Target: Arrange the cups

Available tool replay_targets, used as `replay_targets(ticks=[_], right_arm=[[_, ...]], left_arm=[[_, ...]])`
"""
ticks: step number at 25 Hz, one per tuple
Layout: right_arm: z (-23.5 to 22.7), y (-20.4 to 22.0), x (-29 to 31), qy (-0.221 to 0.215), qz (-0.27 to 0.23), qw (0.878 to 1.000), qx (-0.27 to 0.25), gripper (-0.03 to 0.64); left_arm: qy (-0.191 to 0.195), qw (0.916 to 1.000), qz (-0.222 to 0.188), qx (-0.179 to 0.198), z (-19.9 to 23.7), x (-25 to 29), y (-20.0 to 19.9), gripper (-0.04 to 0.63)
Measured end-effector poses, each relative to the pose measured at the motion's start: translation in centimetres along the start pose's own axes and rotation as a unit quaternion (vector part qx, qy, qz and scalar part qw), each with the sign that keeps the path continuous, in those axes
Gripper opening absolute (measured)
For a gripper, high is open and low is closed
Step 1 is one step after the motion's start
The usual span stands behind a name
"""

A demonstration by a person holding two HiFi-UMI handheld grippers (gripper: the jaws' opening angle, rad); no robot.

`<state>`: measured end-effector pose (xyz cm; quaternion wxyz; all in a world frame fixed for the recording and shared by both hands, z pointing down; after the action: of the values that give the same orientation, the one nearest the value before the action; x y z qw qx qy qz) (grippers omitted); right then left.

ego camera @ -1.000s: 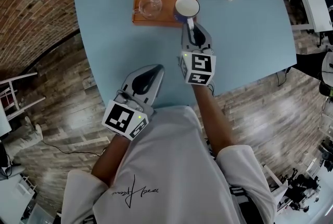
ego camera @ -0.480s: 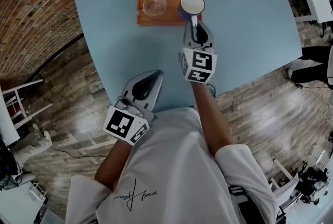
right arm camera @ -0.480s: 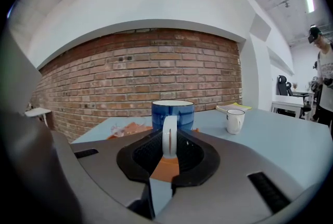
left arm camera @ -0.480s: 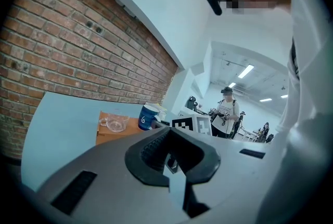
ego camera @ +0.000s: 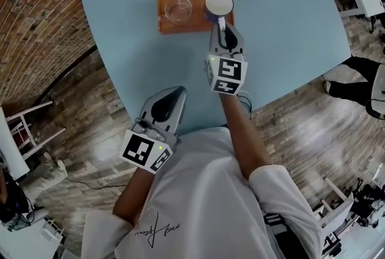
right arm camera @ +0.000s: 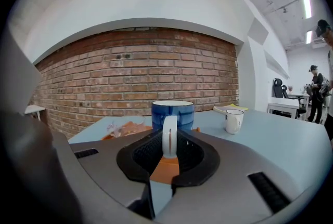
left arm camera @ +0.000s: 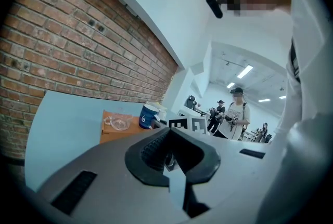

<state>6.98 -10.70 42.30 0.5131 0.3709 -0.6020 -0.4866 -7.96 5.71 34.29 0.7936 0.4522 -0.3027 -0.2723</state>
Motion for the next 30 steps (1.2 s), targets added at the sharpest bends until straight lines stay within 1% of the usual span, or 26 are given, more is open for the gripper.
replay_targets(ticks=[7,12,23,30], right_arm=[[0.2,0.8,0.5,0.007,0.003,1.0,0.004,0.06],[0.6,0.8,0.6,0.011,-0.005,1.0,-0.004,0.06],[1.0,1.5,0.6,0.024,-0.011,1.0,0.002,0.06],[1.4,1.7,0.4,0.04,-0.015,0.999,-0.003,0.06]], left_arm=[[0.001,1.0,0.006,-0.008,0.5,-0.1,0.4,0.006],[-0.003,0.9999,0.007,-0.009,0.9,0.0,0.3,0.006],[-0.009,0.9997,0.017,-0.016,1.5,-0.2,0.6,0.007],[-0.008,0.9996,0.017,-0.02,1.5,-0.3,0.6,0.006]])
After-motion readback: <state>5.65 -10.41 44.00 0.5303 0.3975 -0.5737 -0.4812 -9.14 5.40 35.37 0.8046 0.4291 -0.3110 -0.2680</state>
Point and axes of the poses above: the fingertips, and each gripper's own axes: x forward along the fingers, z to its left, y out of its underside, the point moved 5 cm from there along -x, backward along the fingers, and after that the axes turned 1 degree about x, right-handed, at the moved point
